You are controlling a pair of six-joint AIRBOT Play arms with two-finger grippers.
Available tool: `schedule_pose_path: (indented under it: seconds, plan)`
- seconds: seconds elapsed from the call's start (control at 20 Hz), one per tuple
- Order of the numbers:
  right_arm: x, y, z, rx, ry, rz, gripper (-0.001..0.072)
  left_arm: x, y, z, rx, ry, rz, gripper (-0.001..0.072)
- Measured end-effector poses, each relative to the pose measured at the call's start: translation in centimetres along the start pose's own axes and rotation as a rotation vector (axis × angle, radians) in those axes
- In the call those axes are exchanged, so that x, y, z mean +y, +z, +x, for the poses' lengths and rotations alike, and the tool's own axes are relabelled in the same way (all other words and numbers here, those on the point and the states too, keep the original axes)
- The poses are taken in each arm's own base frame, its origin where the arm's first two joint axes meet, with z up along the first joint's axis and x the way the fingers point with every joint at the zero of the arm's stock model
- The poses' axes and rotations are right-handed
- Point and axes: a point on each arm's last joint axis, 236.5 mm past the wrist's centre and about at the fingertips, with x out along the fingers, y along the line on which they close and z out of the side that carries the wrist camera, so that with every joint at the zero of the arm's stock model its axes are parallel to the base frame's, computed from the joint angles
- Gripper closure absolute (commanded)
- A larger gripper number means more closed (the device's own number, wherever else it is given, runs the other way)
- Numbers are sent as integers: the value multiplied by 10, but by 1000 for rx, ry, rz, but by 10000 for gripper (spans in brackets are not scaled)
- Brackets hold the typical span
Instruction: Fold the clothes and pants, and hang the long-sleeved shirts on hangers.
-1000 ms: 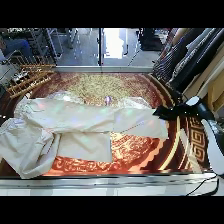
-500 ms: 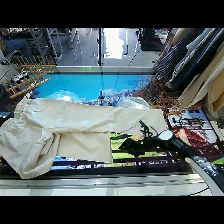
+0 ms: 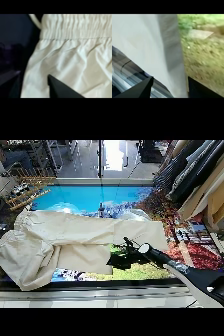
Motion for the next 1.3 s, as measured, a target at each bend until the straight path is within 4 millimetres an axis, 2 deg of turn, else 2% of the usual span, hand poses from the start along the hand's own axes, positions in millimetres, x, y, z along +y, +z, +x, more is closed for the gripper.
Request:
schedule_pose_path:
  seconds: [0.05, 0.1, 0.15, 0.3, 0.4, 0.45, 0.5, 0.55, 0.6, 0.7, 0.8, 0.85, 0.9, 0.95, 1.05, 1.15, 1.3]
  plan:
    - [2, -1, 6, 14, 2, 0, 264, -3, 0, 3, -2, -6, -1, 503]
    - [3, -3, 12, 25, -3, -8, 478, -4, 1, 5, -2, -10, -3, 644]
    - [1, -4, 18, 33, -15, -18, 692, -6, -1, 8, 4, -15, -5, 691]
    - [2, -3, 21, 30, -43, -82, 697, -9, -6, 13, 26, -33, -14, 677]
    - [8, 10, -2, -21, -79, -146, 698, -16, -3, 7, 14, -64, -6, 677]
    - [3, 17, -24, -51, -131, -174, 699, -21, 2, -1, -6, -84, -1, 676]
    - [-6, 26, -51, -94, -195, -190, 699, -23, 6, -9, -24, -94, 4, 597]
    - [-17, 38, -85, -154, -271, -199, 699, -26, 8, -17, -37, -105, 9, 331]
    - [-37, 48, -126, -221, -372, -199, 699, -29, 9, -25, -46, -115, 15, 161]
    - [-77, 59, -209, -348, -545, -154, 697, -35, 3, -36, -24, -136, 23, 153]
    - [-114, 60, -275, -438, -670, -103, 694, -41, -13, -40, 34, -159, 24, 153]
    - [-128, 58, -295, -458, -701, -82, 628, -43, -25, -40, 77, -170, 22, 153]
    - [-143, 55, -311, -470, -728, -55, 336, -44, -36, -39, 117, -179, 13, 153]
    - [-160, 51, -326, -474, -759, -20, 147, -45, -49, -37, 159, -189, -1, 153]
    - [-186, 43, -346, -474, -790, 51, 151, -44, -74, -34, 236, -200, -29, 154]
    - [-203, 32, -357, -477, -767, 125, 152, -42, -97, -31, 282, -204, -56, 154]
    - [-211, 13, -345, -476, -625, 222, 151, -34, -116, -23, 253, -178, -96, 154]
